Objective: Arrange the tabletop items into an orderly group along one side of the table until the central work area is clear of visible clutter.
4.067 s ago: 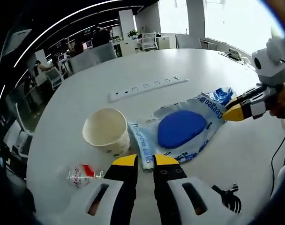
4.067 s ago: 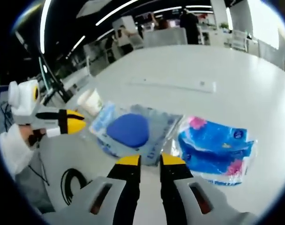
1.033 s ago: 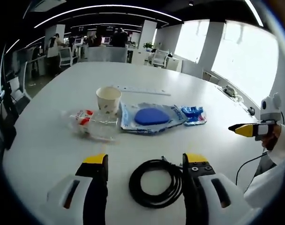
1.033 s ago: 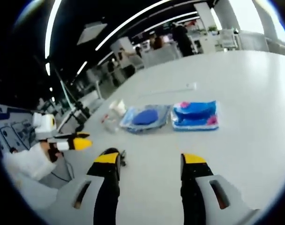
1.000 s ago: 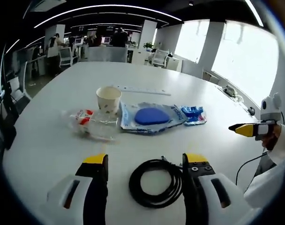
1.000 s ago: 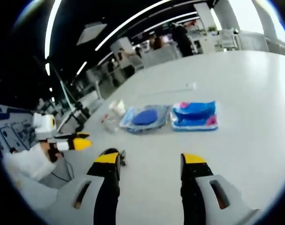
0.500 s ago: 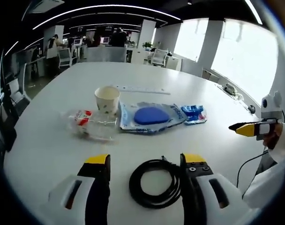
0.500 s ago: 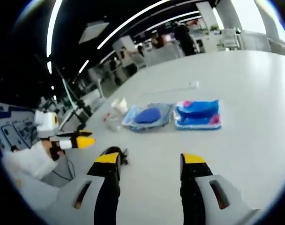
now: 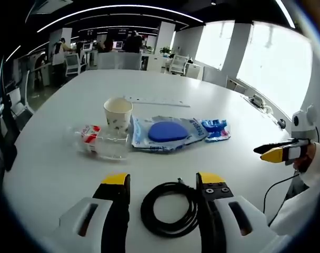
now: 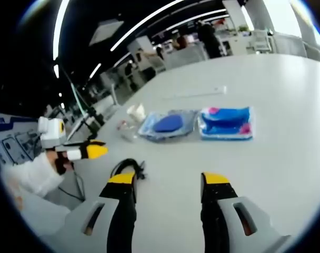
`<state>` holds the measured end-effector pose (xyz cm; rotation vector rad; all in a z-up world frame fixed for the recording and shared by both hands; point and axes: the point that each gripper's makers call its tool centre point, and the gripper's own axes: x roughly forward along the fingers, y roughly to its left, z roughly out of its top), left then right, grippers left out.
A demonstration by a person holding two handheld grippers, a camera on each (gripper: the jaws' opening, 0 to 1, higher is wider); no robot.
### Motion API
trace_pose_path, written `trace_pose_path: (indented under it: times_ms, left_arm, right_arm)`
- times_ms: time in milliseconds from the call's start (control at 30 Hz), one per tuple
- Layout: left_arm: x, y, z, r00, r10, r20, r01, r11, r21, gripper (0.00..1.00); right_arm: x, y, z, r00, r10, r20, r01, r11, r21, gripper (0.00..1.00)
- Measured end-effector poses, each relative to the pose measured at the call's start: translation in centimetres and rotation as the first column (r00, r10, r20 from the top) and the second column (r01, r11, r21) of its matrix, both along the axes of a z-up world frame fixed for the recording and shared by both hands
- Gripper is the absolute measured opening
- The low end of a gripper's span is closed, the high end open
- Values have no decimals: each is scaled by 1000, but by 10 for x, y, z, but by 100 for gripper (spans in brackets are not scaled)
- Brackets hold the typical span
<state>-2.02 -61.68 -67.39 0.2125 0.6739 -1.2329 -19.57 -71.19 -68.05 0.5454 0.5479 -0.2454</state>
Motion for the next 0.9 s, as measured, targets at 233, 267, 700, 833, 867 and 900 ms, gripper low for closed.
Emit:
trace_pose_path:
  times_ms: [233, 267, 700, 833, 867, 900]
  left_arm:
    - [8, -72, 12, 972, -185, 147, 177, 982, 67, 43]
    - [8, -82, 13, 969, -198, 148, 190, 980, 64, 41]
    - [24, -152, -33, 974, -220, 63, 203, 959, 198, 29]
    - [31, -159, -37, 978, -203, 50, 190, 962, 198, 15]
    - [32, -160, -39, 978, -206, 43, 194, 961, 195, 8]
    - [32, -162, -42, 979, -202, 22, 194, 962, 193, 5]
  right_arm:
    - [4, 5, -1, 999, 35, -7, -35, 999, -8, 46]
    - [4, 6, -2, 999, 35, -4, -35, 999, -3, 46]
    - [-5, -4, -2, 1000, 4, -14, -4, 1000, -1, 46]
    - [-4, -4, -5, 1000, 12, -26, -12, 1000, -9, 45]
    - [-3, -3, -6, 1000, 14, -27, -14, 1000, -1, 46]
    - [-1, -2, -7, 999, 17, -28, -17, 1000, 7, 46]
